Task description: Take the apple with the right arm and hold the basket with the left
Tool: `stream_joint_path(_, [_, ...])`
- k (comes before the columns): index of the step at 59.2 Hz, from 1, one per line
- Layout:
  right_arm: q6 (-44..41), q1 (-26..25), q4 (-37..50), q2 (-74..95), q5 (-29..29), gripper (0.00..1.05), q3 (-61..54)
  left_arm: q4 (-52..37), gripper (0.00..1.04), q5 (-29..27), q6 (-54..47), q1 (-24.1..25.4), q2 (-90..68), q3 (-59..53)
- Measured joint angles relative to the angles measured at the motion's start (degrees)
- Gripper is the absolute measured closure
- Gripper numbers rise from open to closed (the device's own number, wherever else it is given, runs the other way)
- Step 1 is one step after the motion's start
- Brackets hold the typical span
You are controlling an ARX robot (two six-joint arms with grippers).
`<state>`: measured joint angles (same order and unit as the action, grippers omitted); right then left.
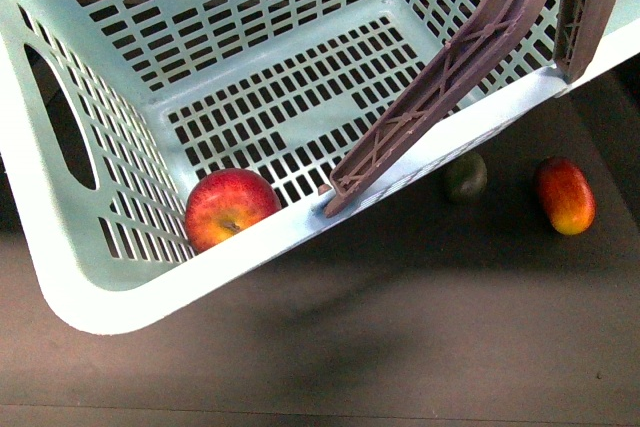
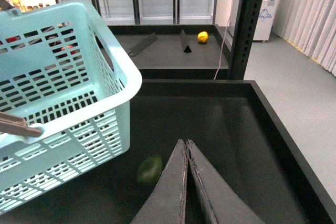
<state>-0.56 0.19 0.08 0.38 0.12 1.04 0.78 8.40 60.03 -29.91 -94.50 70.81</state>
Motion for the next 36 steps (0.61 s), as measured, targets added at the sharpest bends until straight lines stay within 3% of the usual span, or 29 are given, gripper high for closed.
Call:
stream_joint_path(26, [0.0,0.0,0.0,0.0,0.0,0.36,0.0,0.0,0.90,0.0,0.0,0.0,0.0,0.0])
stream_joint_path(33, [0.0,0.0,0.0,0.0,0.0,0.10,0.0,0.0,0.90,0.0,0.0,0.0,0.0,0.0])
stream_joint_path(36, [0.1,0.0,0.0,0.0,0.0,0.08,0.0,0.0,0.90,0.0,0.0,0.0,0.0,0.0])
